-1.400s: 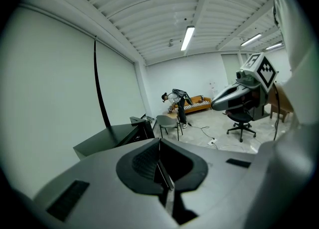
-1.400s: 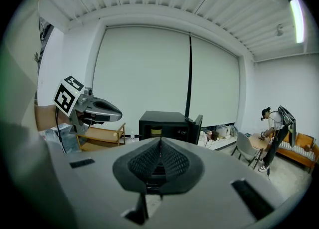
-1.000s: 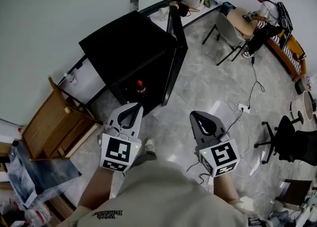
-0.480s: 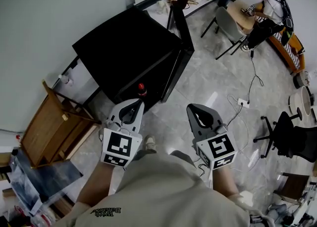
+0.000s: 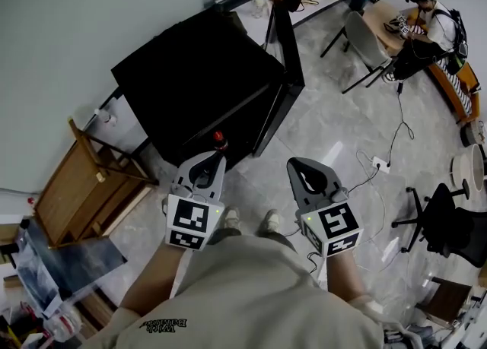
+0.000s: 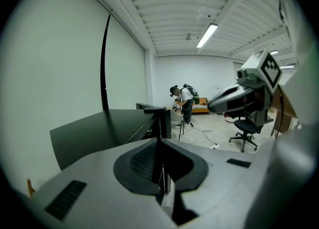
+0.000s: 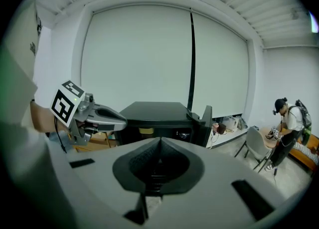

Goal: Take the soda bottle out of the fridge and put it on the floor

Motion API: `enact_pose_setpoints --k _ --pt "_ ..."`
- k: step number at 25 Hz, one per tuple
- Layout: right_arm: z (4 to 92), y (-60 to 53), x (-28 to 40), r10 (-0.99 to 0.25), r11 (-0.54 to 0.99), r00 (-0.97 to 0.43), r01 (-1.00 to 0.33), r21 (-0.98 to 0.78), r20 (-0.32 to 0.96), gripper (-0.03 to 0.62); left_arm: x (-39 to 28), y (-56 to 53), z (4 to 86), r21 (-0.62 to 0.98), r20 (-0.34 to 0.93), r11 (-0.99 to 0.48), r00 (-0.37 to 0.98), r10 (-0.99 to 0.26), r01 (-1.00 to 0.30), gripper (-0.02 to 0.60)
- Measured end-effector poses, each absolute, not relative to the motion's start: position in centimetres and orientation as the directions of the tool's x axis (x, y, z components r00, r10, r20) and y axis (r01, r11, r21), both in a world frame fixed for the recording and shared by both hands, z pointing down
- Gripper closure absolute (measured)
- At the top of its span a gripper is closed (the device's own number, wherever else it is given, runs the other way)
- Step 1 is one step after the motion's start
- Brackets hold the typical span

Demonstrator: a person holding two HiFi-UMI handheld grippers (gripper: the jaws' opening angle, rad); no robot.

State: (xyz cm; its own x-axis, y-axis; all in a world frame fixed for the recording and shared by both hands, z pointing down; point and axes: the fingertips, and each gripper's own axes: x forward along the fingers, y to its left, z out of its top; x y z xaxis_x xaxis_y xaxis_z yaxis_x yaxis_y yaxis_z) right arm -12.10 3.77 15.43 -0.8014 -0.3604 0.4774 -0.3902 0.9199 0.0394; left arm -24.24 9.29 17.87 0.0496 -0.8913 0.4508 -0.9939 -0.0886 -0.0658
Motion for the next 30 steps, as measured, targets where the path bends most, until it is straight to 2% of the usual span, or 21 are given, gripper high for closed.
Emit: enact_pose_setpoints --k 6,14,20,25,30 --pt "16.3 1.1 -11.9 -0.322 0.934 -0.815 -0.358 0.02 0.482 0.597 -24.8 6.9 20.8 -0.048 0.486 0.012 -0.034 -0.873 -0.999 0.569" --pt "19.1 -1.2 -12.5 -0.255 0.952 -0.817 -0.307 -0.016 0.518 0.597 -25.6 3.5 26.5 0.03 0.561 0.102 -0.068 -0.825 -0.994 0.434" --pt "21.6 -1.9 -12.9 -0.206 0.96 -0.805 -0.275 -0.043 0.556 0.597 -27.4 1.8 30.3 0.016 0.556 0.221 -0.175 -0.813 -0.975 0.409" --pt "23.6 -2.1 -13.2 -0.17 0.968 -0.791 -0.246 -0.05 0.588 0.597 -29.6 1.0 33.7 0.09 0.551 0.344 -0.241 -0.799 -0.934 0.39" --pt "25.1 -2.4 -13.1 -0.144 0.972 -0.775 -0.228 -0.061 0.615 0.597 -30.6 -0.1 36.2 0.032 0.531 0.383 -0.309 -0.789 -0.923 0.365"
